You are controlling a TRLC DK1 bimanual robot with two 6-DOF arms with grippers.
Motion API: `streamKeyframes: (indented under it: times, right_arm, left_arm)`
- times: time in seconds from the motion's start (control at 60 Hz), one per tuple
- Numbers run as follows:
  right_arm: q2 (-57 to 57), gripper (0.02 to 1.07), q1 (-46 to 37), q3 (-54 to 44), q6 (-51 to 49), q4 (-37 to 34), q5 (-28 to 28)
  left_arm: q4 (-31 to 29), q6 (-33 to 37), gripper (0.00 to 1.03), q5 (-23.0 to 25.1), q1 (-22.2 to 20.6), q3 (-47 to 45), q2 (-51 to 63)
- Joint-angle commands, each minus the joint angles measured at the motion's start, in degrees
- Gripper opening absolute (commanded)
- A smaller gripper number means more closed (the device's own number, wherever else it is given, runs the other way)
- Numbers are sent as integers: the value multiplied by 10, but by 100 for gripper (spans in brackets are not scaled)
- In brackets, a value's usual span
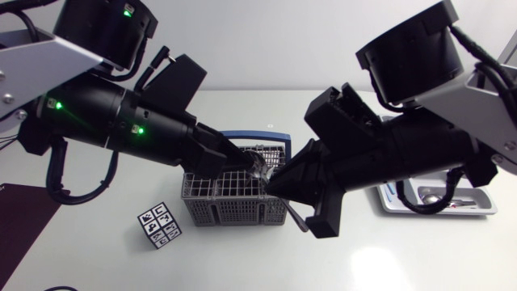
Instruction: Transfer all utensils from the basket to the drawer tray.
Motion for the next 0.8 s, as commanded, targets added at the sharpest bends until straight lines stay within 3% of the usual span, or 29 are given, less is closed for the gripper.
streamKeyframes:
  times: [0.0, 0.183, 0.45, 0.667, 0.783]
  right_arm:
    - [12, 10, 7, -16, 4, -8, -6]
    - [16, 8, 9, -18, -4, -28, -6]
    - [-3, 8, 8, -25, -23, -60, -2]
    - [-41, 8, -47, -50, -83, -108, -5]
    - [-67, 8, -123, -65, -156, -152, -20]
  left_arm:
    - [-4, -8, 4, 6, 5, 17, 6]
    - [-3, -8, 5, 7, 7, 18, 3]
    - [-3, -9, 66, 7, 31, 58, -3]
    - [9, -16, 69, 4, 69, 78, -14]
    - [12, -13, 69, -16, 79, 68, -13]
